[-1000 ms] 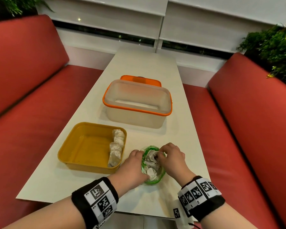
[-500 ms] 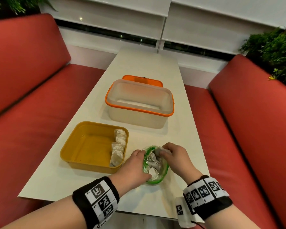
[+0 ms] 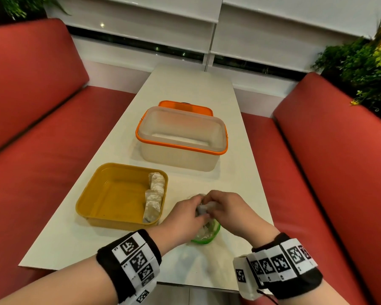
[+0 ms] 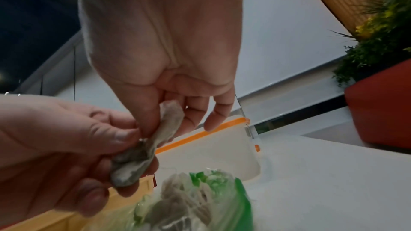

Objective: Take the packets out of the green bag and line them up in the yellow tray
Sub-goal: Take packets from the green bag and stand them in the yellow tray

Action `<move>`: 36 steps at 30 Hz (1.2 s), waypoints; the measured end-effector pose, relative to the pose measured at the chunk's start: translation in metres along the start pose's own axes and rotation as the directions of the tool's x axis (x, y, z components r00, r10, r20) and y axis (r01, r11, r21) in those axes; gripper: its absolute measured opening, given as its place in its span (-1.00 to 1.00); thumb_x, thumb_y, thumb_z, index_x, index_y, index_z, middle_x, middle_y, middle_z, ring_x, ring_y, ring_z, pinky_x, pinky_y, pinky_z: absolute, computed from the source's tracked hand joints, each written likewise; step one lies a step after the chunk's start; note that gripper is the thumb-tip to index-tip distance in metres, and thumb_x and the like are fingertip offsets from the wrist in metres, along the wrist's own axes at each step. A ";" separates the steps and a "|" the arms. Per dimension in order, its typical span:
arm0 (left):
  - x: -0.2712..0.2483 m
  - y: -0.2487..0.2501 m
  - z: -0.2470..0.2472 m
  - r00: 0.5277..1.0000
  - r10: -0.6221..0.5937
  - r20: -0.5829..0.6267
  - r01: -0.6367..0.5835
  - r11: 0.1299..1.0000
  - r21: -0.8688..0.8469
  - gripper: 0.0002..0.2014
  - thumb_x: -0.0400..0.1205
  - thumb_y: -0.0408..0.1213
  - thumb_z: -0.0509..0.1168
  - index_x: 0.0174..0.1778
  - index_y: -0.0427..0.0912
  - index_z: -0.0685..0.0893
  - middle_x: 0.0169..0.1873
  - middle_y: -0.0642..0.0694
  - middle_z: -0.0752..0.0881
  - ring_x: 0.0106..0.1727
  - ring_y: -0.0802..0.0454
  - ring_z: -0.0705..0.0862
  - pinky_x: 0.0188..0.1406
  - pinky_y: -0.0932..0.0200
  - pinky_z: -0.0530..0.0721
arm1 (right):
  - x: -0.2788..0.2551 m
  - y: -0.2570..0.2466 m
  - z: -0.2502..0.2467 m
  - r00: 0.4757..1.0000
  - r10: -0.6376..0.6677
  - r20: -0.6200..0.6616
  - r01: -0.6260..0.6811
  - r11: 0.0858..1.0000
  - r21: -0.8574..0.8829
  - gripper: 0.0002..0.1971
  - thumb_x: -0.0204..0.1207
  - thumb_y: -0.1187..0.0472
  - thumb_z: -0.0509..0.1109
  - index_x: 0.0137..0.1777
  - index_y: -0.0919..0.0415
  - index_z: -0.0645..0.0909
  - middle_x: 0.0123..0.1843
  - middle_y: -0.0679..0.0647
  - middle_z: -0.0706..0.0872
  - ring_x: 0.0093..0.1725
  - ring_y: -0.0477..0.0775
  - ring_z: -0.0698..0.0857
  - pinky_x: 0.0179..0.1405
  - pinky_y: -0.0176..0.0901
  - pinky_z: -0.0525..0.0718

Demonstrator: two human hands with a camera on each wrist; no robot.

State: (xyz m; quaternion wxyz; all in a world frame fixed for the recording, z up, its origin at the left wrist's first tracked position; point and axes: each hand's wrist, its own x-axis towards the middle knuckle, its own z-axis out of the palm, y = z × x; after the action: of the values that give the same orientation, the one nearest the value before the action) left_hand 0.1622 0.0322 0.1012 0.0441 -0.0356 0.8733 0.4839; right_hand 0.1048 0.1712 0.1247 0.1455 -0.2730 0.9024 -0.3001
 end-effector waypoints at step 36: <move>-0.038 -0.053 -0.101 0.978 -0.152 0.140 0.193 0.432 -0.881 -0.80 0.75 -0.31 0.08 0.24 -0.17 0.51 -0.21 -0.22 0.76 -0.35 -0.05 0.71 -0.51 0.24 0.62 | 0.055 -0.089 0.033 0.993 0.019 0.116 -0.092 0.740 0.666 -0.87 0.46 0.50 0.43 -0.16 0.27 0.66 -0.39 0.07 0.65 -0.43 -0.05 0.61 -0.35 -0.28 0.62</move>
State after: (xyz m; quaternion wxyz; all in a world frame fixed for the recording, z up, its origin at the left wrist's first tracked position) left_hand 0.2014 -0.0805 0.1145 0.0853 -0.1330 0.4812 0.8622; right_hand 0.1107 0.0639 0.1491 0.2883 -0.1902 0.7335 -0.5854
